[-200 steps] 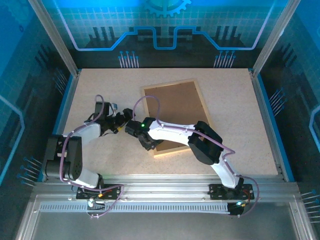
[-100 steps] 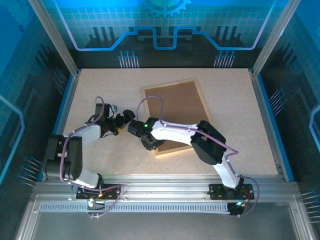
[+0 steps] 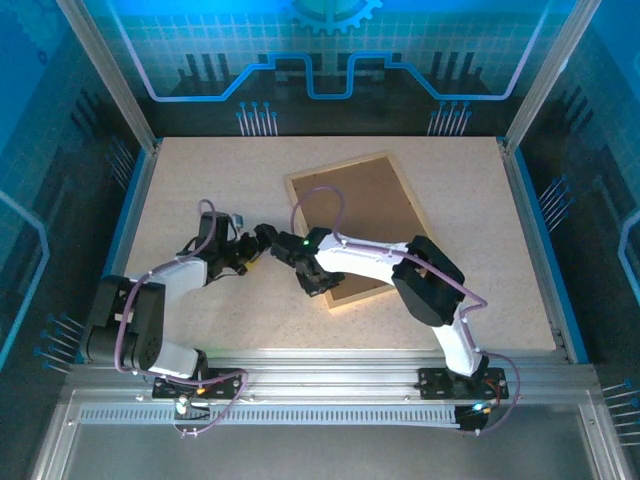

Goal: Put the photo into the frame

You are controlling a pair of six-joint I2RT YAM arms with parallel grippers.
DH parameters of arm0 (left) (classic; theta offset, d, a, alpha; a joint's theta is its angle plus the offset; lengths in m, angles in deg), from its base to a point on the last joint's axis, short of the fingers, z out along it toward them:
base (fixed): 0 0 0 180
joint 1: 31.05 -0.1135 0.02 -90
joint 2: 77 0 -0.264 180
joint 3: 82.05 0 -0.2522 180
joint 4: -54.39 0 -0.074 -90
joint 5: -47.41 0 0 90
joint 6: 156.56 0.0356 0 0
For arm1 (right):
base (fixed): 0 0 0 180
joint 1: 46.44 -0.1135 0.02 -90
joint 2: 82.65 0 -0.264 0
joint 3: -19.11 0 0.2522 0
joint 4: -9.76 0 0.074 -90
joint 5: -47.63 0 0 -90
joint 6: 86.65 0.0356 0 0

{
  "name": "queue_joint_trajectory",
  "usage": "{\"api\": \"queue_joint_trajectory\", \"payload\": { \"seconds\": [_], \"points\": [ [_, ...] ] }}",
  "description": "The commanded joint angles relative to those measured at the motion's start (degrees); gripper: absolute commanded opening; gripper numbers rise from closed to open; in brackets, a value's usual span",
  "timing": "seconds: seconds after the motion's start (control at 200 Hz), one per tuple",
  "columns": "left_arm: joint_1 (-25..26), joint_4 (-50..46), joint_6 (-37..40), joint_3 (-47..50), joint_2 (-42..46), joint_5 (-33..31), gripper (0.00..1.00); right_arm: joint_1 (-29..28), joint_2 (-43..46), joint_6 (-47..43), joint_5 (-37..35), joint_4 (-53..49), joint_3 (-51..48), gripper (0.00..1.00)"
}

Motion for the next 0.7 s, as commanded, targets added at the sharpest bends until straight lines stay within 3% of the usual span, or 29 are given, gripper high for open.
{"api": "queue_joint_trajectory", "payload": {
  "seconds": [0.0, 0.195, 0.69],
  "points": [
    [1.5, 6.4, -4.5, 2.0, 0.6, -1.4, 0.99, 1.6, 1.7, 1.0, 1.1, -1.6, -0.9, 0.19],
    [4.9, 15.9, -9.4, 3.8, -1.6, -2.5, 0.99, 2.6, 3.9, 1.9, 3.3, -1.2, -1.3, 0.19],
    [8.5, 40.8, -22.5, 6.8, -17.1, 1.1, 0.99, 3.6, 5.7, 1.8, 4.3, -1.4, -0.6, 0.16]
  ]
}}
